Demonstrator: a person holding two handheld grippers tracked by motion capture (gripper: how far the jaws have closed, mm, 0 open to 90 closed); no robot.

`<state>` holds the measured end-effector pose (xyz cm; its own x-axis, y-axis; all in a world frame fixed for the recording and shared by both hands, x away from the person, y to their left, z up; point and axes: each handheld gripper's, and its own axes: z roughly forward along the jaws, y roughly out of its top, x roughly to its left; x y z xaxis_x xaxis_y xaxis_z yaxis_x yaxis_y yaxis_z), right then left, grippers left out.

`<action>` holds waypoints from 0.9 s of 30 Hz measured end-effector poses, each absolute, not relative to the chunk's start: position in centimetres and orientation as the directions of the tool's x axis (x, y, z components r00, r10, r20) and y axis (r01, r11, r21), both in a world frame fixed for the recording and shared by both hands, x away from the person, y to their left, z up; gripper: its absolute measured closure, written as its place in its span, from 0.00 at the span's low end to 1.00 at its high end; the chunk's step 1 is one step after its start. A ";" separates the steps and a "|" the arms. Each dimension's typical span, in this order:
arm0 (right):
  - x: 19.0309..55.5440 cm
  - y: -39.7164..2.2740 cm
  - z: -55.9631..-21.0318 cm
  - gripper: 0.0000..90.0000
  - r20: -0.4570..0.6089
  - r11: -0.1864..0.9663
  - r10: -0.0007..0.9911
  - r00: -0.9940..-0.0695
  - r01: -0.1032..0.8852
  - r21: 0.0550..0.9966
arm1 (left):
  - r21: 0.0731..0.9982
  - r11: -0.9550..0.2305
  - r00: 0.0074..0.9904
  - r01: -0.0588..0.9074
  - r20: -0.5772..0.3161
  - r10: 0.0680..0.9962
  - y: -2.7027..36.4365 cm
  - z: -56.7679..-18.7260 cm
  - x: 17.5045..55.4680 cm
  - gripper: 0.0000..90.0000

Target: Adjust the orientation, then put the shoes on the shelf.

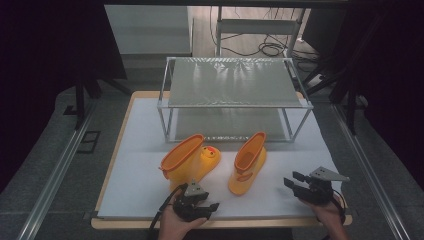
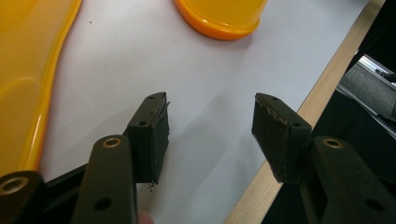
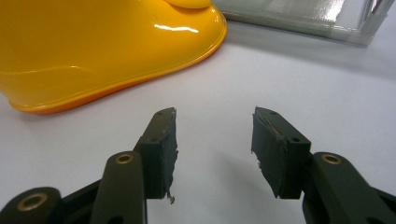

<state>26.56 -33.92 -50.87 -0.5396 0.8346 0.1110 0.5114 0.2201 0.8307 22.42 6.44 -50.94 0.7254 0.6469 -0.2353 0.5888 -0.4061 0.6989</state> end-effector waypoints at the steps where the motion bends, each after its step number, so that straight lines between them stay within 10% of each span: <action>1: 26.6 -33.9 -50.9 0.55 0.111 0.219 0.835 -0.539 0.511 0.831 | 0.699 -0.406 0.725 0.589 -0.236 0.647 6.4 -50.9 22.4 0.51; 27: 26.6 -34.1 -51.0 0.53 0.127 0.210 0.833 -0.538 0.520 0.828 | 0.627 -0.508 0.788 0.591 -0.313 0.530 5.1 -44.2 22.3 0.50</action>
